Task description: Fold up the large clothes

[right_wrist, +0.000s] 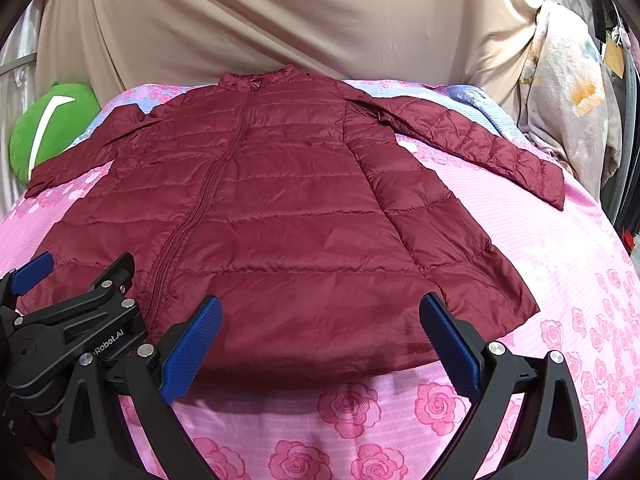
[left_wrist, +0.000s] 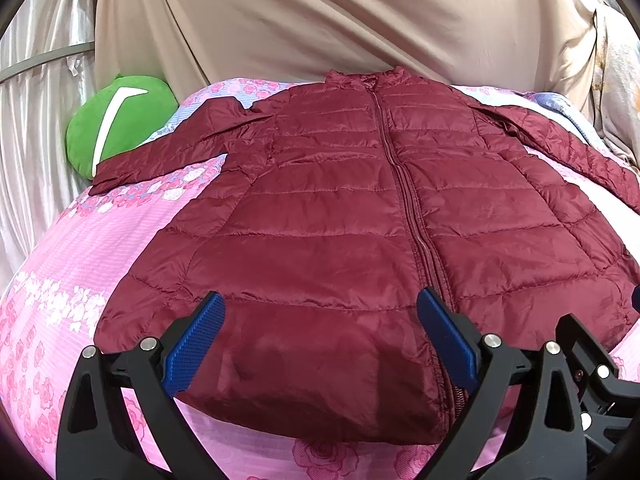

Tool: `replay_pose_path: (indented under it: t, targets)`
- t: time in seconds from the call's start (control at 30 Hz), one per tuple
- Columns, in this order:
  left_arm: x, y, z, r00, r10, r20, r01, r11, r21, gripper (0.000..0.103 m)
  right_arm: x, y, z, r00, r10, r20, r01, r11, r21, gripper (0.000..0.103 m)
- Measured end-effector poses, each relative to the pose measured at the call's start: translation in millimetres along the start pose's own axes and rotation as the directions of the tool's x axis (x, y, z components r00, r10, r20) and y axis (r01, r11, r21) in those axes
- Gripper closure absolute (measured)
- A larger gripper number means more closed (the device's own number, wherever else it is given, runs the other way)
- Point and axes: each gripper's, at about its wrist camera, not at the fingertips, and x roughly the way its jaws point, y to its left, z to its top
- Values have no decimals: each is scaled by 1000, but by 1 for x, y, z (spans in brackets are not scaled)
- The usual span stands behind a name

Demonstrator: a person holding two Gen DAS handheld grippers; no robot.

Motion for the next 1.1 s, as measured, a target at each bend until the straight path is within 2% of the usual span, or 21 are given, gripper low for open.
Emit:
replay_pose_path:
  t: [1.1]
  targets:
    - [-4, 1, -1, 1000, 4, 9, -4, 1000, -1, 10, -4, -4, -1, 1000, 7, 9, -7, 1000, 4, 6]
